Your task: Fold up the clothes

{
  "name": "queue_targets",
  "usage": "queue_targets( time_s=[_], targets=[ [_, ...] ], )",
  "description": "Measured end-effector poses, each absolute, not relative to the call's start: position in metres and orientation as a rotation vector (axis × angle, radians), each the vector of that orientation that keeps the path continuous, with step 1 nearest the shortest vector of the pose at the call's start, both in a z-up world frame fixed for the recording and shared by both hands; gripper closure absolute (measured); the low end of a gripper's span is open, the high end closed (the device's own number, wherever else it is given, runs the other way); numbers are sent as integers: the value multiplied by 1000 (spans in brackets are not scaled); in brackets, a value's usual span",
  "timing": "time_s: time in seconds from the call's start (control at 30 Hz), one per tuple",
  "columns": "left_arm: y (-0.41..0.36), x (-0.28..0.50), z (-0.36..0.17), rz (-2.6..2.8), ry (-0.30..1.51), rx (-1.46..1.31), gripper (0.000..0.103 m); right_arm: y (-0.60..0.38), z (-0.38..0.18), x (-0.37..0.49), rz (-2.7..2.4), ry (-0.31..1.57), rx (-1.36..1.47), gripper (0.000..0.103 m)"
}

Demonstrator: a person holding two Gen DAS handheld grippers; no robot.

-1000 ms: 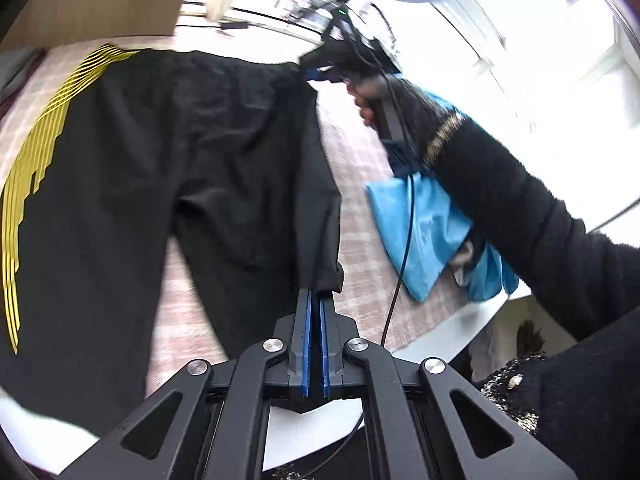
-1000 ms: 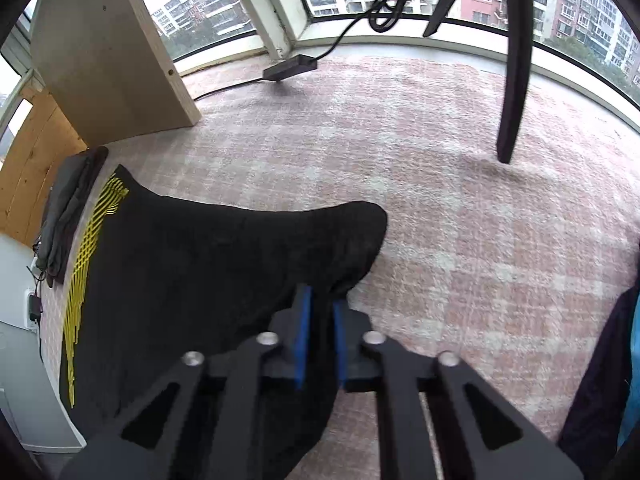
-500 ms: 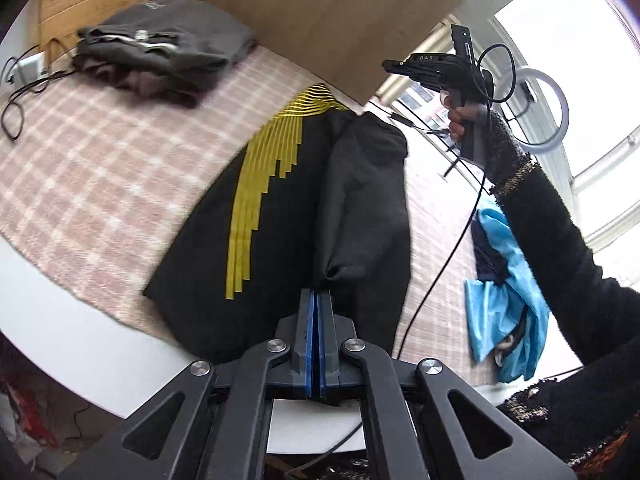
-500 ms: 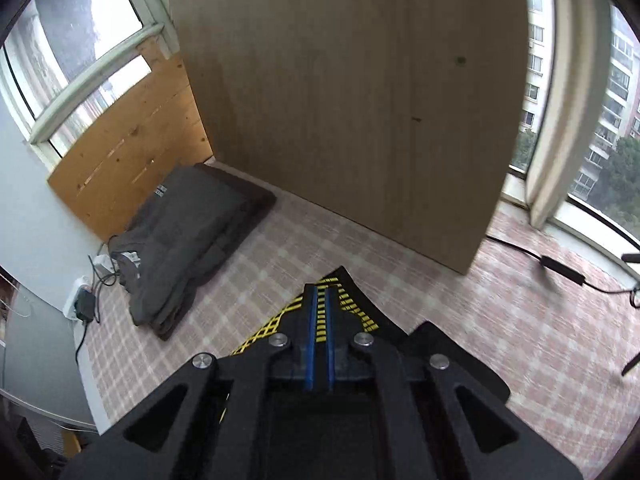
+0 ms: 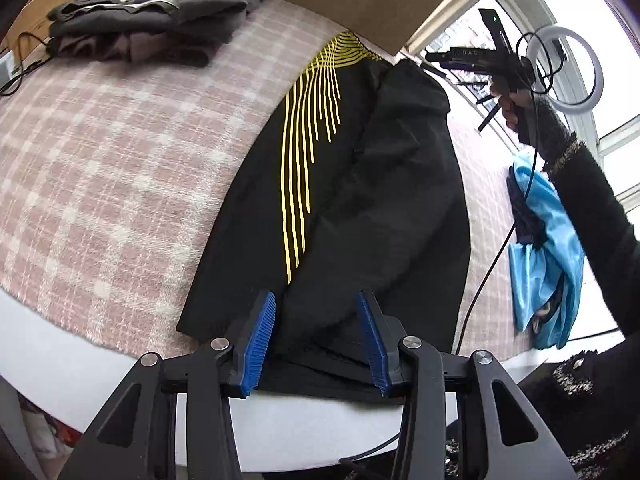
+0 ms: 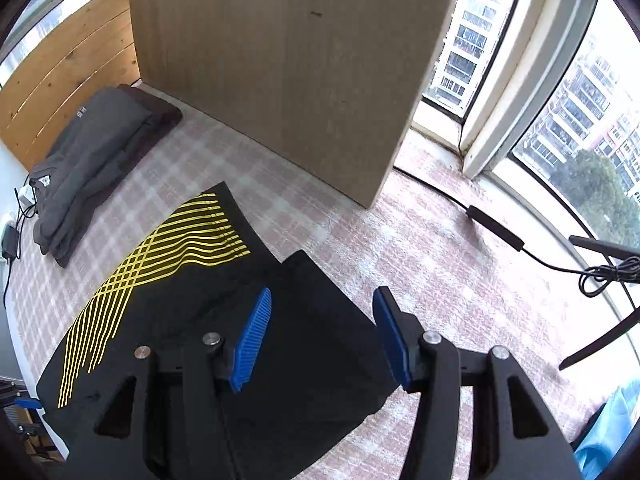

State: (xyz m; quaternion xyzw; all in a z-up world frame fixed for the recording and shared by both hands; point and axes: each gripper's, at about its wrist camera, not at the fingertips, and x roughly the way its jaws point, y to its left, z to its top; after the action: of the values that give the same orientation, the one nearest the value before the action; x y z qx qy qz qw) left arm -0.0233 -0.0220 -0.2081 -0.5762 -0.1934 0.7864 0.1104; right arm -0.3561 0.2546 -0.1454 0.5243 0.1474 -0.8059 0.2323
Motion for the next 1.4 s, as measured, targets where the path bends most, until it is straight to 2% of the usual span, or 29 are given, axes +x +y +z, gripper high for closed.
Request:
queue_targets(
  time_s=[0.33, 0.37, 0.4, 0.43, 0.47, 0.5, 0.6, 0.9, 1.0, 1.17, 1.23, 1.3, 1.4],
  targets=[
    [-8, -26, -219, 2241, -550, -1758, 65, 231, -175, -379, -2054, 519, 1424, 50],
    [-6, -27, -219, 2243, -545, -1756, 70, 231, -174, -376, -2046, 517, 1414, 50],
    [-5, -27, -219, 2245, -541, -1753, 86, 231, -173, -374, -2038, 514, 1405, 52],
    [-4, -26, -219, 2246, -538, -1749, 95, 231, -172, -372, -2029, 511, 1395, 66],
    [-3, -25, -217, 2246, -539, -1736, 99, 231, -171, -370, -2021, 509, 1386, 77],
    [-2, -24, -216, 2245, -540, -1718, 98, 232, -170, -368, -2012, 506, 1376, 85],
    [-1, -19, -210, 2259, -536, -1698, 100, 232, -167, -362, -1987, 498, 1347, 90],
    [-32, 10, -180, 2357, -639, -1602, 101, 222, -106, -358, -2082, 337, 1186, 92],
    [-46, 9, -184, 2406, -644, -1622, 101, 190, -110, -361, -2069, 388, 1174, 92],
    [-64, 5, -213, 2405, -633, -1743, 100, 131, -154, -370, -2026, 501, 1228, 91],
    [-70, 7, -225, 2406, -619, -1812, 99, 114, -168, -372, -2040, 564, 1262, 80],
    [-77, 9, -228, 2396, -656, -1852, 96, 112, -168, -373, -2057, 571, 1297, 80],
    [-83, 14, -214, 2425, -645, -1842, 90, 141, -138, -362, -2095, 441, 1252, 78]
  ],
)
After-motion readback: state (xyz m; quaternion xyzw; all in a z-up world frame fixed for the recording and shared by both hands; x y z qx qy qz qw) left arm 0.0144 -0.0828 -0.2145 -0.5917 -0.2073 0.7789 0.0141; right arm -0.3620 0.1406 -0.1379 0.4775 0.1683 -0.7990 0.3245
